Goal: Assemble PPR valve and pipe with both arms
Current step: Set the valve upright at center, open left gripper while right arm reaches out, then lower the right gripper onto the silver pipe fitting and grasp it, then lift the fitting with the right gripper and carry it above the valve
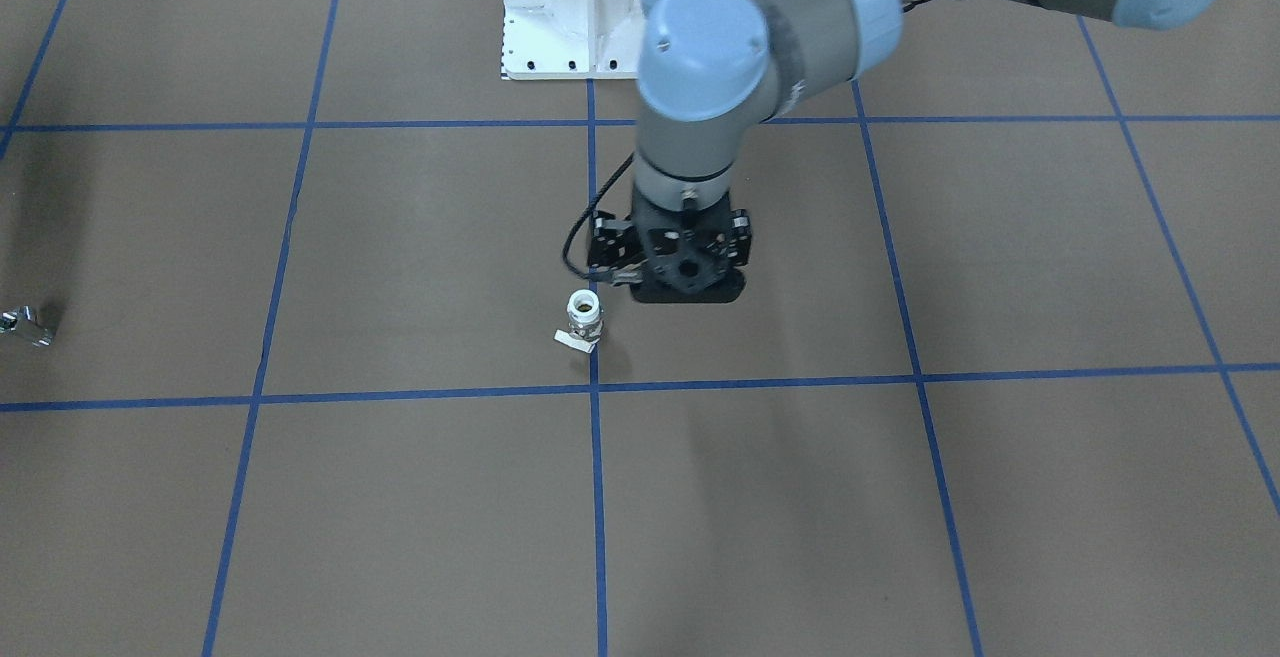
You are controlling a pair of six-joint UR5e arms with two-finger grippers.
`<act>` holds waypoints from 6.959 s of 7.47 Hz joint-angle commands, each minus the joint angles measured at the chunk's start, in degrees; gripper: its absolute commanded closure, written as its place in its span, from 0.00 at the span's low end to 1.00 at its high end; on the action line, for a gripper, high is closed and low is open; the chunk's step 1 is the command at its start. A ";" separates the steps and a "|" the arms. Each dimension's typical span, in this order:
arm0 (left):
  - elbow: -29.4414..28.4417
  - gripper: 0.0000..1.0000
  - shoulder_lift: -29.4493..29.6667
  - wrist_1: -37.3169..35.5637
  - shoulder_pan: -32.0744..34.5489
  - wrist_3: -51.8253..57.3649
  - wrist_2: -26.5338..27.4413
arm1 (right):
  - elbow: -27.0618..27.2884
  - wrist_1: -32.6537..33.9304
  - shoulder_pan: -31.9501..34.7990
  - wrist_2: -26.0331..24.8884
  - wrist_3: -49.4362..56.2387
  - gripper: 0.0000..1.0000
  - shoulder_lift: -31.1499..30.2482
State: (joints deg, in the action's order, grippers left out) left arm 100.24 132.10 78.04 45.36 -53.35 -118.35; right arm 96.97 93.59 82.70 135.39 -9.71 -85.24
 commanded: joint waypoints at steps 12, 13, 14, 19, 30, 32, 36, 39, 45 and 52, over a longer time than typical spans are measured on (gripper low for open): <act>7.78 0.00 -12.39 0.19 3.69 9.93 -2.06 | -11.00 -26.27 -16.61 -6.63 -4.70 0.01 -2.30; 7.78 0.00 -12.40 0.19 3.69 9.93 -2.06 | -11.01 -26.18 -16.70 -6.55 -4.70 0.01 -2.30; 7.78 0.00 -12.31 0.19 3.69 9.84 -2.06 | -11.27 -26.09 -17.05 -6.55 -4.61 0.01 -1.95; 7.78 0.00 -12.22 0.10 3.69 9.84 -2.06 | -13.03 -26.00 -17.67 -6.37 -4.52 0.11 -1.16; 7.78 0.00 -12.31 0.01 3.51 9.84 -2.06 | -14.88 -26.00 -18.10 -6.11 -3.91 0.42 -0.28; 7.69 0.00 -12.22 0.01 3.51 9.84 -2.06 | -14.97 -26.00 -18.10 -5.93 -3.82 0.43 -0.19; 7.69 0.00 -12.22 -0.08 3.42 9.67 -2.06 | -14.79 -26.00 -18.02 -5.75 -3.73 0.45 -0.19; 7.69 0.00 -12.22 -0.08 3.34 9.49 -1.98 | -14.62 -25.92 -17.67 -5.67 -3.12 0.45 -0.28; 7.69 0.00 -12.22 -0.08 3.34 9.32 -2.06 | -14.35 -26.09 -16.88 -5.32 -2.77 1.00 -0.37; 7.43 0.00 -16.85 -0.25 11.13 26.75 -2.06 | -8.73 6.74 -10.27 0.66 -7.04 1.00 21.48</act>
State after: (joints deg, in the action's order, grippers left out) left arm 107.87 117.92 77.70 52.89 -33.96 -120.32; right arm 87.41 93.68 73.05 135.90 -13.85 -69.38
